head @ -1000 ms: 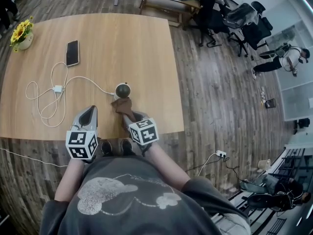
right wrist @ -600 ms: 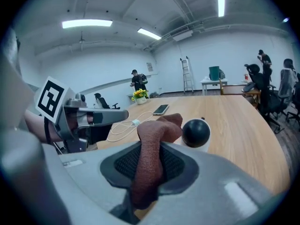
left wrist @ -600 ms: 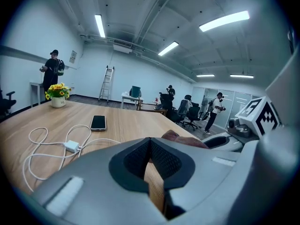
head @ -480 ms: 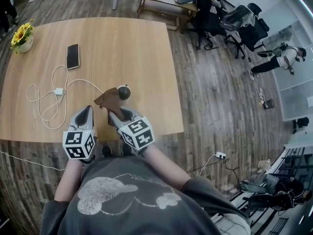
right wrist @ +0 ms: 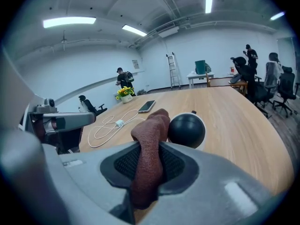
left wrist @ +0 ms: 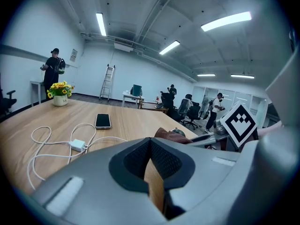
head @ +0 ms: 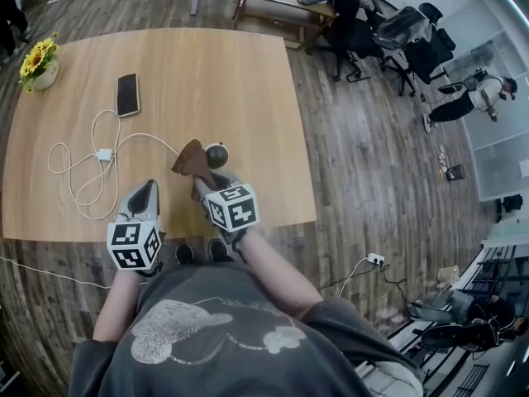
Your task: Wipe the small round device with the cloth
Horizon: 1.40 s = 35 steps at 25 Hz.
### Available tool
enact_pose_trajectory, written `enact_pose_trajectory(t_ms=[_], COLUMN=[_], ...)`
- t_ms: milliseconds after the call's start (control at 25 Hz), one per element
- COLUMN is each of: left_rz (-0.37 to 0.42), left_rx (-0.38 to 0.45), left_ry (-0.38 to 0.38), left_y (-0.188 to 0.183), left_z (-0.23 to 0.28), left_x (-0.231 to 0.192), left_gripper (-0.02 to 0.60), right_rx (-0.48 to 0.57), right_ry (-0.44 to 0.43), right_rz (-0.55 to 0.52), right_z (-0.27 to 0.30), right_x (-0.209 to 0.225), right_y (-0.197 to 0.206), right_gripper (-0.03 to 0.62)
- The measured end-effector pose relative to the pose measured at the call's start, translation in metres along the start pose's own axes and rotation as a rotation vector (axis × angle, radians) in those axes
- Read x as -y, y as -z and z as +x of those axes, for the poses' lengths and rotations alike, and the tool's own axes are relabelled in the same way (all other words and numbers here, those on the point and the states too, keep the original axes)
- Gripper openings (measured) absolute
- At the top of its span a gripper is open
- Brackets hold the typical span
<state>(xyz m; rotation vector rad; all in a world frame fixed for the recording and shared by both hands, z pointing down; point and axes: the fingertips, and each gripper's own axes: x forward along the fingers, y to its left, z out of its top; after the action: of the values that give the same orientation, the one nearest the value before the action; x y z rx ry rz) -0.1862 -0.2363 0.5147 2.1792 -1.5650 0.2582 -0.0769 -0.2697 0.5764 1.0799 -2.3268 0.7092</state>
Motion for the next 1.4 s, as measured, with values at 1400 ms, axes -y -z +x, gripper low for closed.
enact_pose_trajectory(t_ms=[1400], left_rz=[0.021], left_rx=[-0.018], left_ry=[0.015], left_y=[-0.015], left_z=[0.043], left_x=[0.021], left_gripper=[0.018], right_rx=[0.123], right_ry=[-0.048], right_rz=[-0.303], right_z=[-0.069], right_x=[0.068], right_y=[-0.086], right_gripper=[0.08])
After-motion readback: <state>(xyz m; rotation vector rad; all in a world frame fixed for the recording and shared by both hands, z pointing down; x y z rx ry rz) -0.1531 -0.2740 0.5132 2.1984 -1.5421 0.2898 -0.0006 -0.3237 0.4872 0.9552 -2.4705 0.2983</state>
